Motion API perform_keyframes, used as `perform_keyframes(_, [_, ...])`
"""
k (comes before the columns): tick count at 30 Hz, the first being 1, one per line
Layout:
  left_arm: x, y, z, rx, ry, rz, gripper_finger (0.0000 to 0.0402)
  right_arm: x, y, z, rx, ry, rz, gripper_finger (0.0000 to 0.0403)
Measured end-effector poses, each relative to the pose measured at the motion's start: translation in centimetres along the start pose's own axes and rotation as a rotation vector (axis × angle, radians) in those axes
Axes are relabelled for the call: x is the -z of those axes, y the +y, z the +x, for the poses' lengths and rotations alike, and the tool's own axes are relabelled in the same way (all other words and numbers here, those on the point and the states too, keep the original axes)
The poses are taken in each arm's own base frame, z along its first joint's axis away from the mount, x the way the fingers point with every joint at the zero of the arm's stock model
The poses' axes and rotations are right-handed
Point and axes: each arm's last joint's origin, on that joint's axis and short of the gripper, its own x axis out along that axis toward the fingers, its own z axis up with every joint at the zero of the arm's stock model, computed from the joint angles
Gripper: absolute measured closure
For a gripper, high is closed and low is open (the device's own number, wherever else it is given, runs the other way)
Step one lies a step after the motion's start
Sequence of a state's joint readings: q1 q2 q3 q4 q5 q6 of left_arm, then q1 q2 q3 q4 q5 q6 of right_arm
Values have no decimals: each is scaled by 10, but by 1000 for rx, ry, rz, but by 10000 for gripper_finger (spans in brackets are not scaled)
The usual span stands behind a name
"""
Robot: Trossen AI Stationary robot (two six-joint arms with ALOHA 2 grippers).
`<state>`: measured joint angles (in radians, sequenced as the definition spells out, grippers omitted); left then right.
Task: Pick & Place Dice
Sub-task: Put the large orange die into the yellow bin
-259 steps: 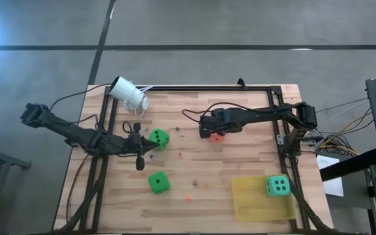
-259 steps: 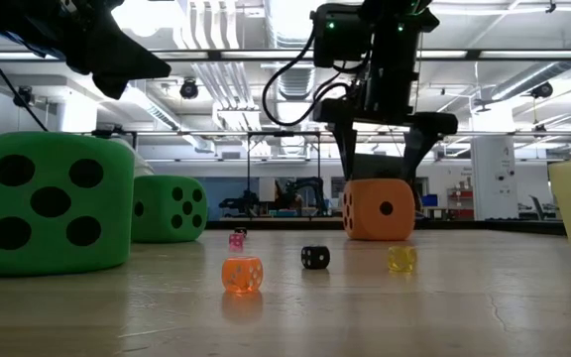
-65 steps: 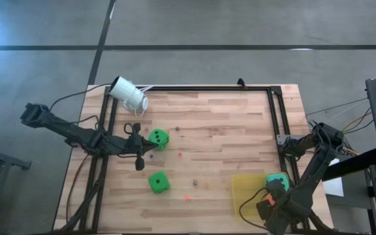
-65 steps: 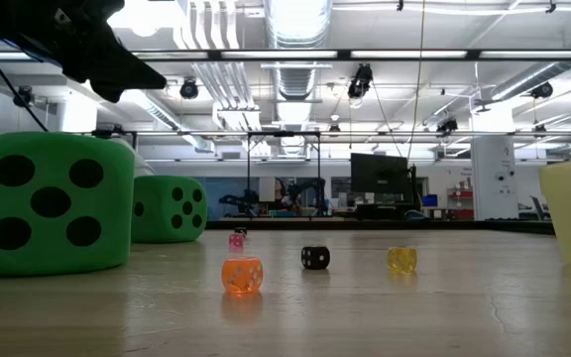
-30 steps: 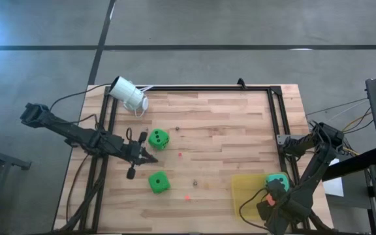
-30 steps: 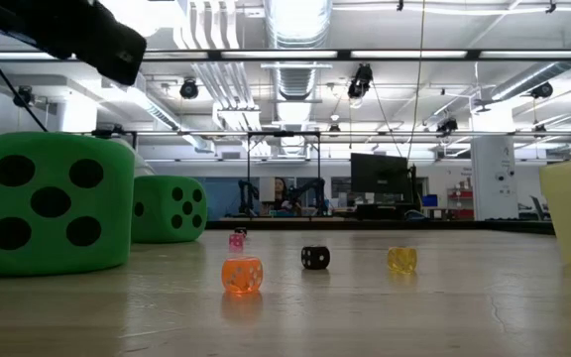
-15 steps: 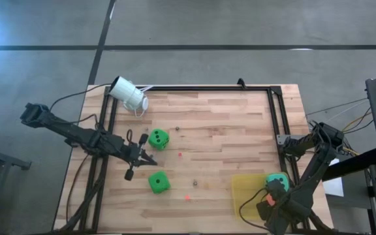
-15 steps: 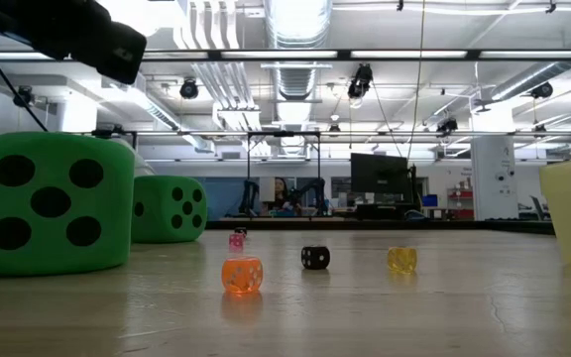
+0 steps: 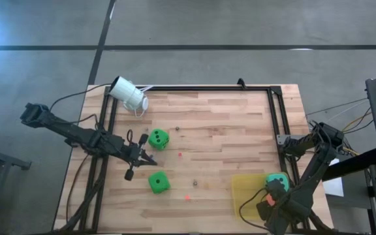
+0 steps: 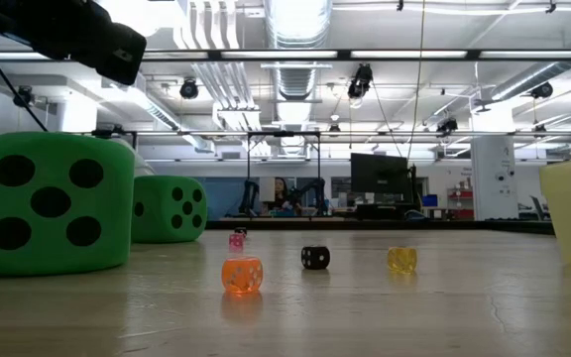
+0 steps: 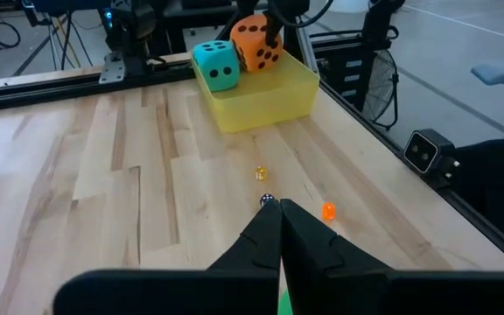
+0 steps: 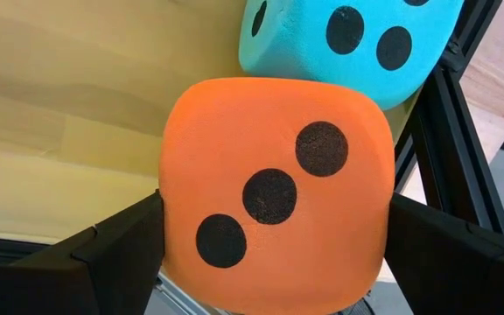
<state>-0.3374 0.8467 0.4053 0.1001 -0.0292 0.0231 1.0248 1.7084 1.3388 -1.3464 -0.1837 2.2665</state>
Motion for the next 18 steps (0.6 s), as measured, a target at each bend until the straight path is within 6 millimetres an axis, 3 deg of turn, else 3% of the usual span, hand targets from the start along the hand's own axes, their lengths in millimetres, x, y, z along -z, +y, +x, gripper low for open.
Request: perform_keyframes(18, [0,0,0,0,0,0,396,1,1,0,-13,14,-4,39])
